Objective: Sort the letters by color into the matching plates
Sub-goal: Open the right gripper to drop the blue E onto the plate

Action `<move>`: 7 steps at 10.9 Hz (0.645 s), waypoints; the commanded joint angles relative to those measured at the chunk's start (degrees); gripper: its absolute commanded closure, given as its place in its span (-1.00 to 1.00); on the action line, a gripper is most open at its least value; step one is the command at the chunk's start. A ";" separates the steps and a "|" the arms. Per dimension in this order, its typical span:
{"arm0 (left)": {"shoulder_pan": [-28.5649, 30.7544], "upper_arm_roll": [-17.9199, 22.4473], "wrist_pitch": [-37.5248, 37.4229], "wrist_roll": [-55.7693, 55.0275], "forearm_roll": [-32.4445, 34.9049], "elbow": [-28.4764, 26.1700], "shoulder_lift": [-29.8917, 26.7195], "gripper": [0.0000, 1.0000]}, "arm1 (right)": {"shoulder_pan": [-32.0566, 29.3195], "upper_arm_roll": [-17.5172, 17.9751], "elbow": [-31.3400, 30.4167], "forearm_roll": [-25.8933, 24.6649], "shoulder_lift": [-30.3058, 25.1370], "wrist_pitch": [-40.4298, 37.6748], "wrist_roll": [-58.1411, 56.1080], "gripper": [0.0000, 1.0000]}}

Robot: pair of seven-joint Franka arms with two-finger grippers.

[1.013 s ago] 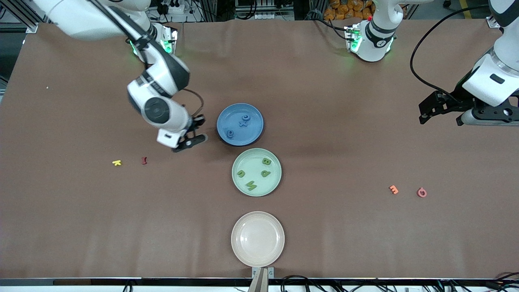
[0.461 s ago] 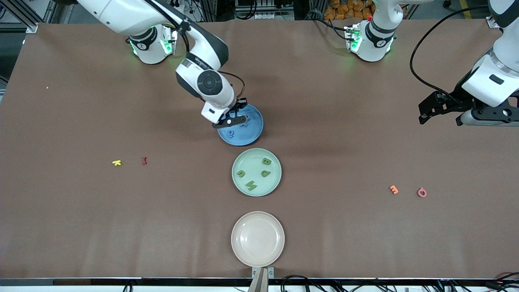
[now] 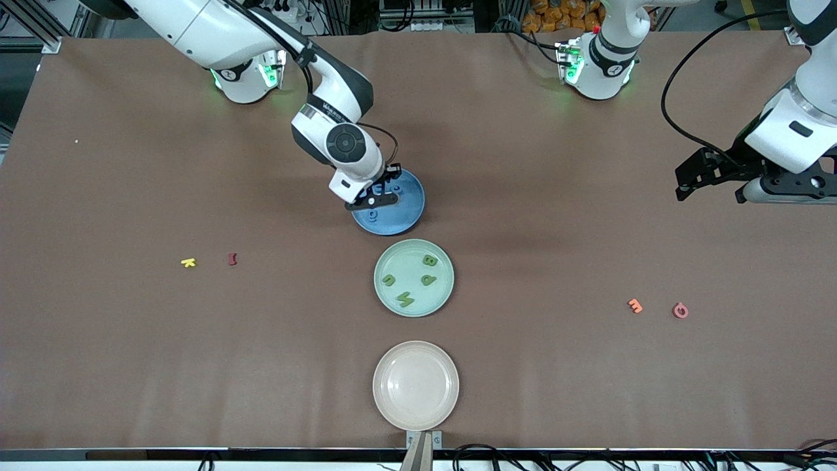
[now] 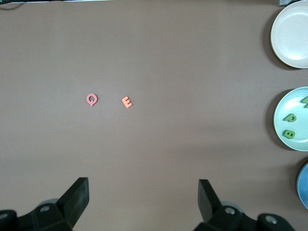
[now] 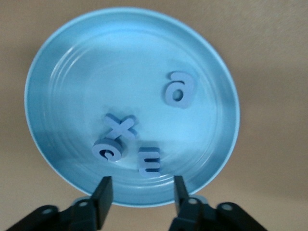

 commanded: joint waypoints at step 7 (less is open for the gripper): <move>0.48 -0.11 0.68 1.74 -1.04 -0.47 -0.51 -1.00 | -7.08 1.70 14.96 1.69 -18.91 -25.36 0.28 -1.00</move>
